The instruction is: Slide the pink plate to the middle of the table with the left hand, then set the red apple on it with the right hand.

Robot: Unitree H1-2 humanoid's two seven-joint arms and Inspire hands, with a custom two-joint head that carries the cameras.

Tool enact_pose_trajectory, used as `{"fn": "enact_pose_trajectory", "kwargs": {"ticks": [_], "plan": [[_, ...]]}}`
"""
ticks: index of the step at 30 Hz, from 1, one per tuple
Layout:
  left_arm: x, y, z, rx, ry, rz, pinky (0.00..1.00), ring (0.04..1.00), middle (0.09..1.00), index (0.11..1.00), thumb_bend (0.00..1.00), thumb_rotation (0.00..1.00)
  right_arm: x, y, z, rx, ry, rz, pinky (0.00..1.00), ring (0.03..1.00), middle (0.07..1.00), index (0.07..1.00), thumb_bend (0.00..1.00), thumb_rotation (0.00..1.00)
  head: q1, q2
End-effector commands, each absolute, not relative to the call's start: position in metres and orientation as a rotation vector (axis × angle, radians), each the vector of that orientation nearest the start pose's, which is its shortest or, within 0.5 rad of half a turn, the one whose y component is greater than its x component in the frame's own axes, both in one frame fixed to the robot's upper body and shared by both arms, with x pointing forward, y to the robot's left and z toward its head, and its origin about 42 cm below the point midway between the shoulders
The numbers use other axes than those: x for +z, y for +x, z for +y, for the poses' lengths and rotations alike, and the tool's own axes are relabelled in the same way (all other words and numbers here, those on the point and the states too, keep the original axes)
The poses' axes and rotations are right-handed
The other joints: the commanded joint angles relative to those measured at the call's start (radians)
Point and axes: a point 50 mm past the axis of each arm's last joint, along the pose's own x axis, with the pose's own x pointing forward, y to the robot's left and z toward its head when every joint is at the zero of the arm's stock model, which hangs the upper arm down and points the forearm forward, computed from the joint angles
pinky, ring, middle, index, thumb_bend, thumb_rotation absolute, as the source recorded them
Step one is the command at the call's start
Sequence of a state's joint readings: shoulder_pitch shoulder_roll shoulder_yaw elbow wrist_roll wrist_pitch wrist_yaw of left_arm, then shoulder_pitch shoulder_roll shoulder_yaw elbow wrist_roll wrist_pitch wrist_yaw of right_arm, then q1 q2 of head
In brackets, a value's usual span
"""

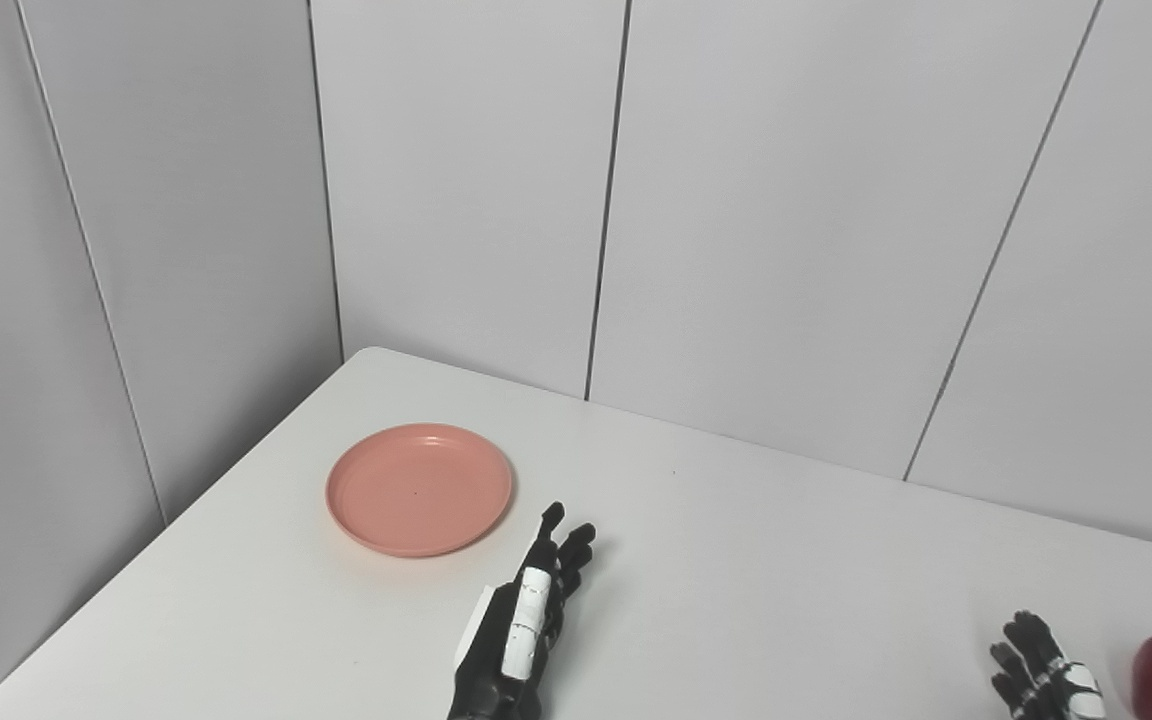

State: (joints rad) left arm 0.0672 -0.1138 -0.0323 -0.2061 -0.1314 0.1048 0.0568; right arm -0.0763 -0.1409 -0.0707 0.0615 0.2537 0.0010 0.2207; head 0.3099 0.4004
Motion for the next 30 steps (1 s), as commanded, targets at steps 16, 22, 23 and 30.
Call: {"fn": "enact_pose_trajectory", "kwargs": {"ticks": [16, 22, 23, 30], "plan": [[0.223, 0.326, 0.218, 0.018, -0.168, -0.321, 0.87, 0.87, 0.877, 0.862, 0.97, 0.95, 0.092, 0.294, -0.251, 0.147, 0.147, 0.041, 1.0, 0.961, 0.952, 0.893, 0.61, 1.0, -0.01, -0.005], [0.24, 0.341, 0.243, 0.048, -0.118, -0.342, 0.85, 0.865, 0.876, 0.834, 1.0, 0.95, 0.092, 0.294, -0.251, 0.151, 0.146, 0.042, 1.0, 0.961, 0.95, 0.893, 0.62, 1.0, -0.012, -0.005], [0.243, 0.345, 0.25, 0.053, -0.103, -0.346, 0.85, 0.865, 0.876, 0.839, 1.0, 0.95, 0.092, 0.294, -0.251, 0.152, 0.147, 0.042, 1.0, 0.962, 0.95, 0.893, 0.62, 1.0, -0.011, -0.006], [0.262, 0.362, 0.287, 0.089, -0.03, -0.364, 0.81, 0.851, 0.869, 0.877, 1.0, 0.97, 0.092, 0.293, -0.25, 0.15, 0.155, 0.036, 1.0, 0.959, 0.948, 0.892, 0.61, 1.0, -0.013, -0.005]]}}
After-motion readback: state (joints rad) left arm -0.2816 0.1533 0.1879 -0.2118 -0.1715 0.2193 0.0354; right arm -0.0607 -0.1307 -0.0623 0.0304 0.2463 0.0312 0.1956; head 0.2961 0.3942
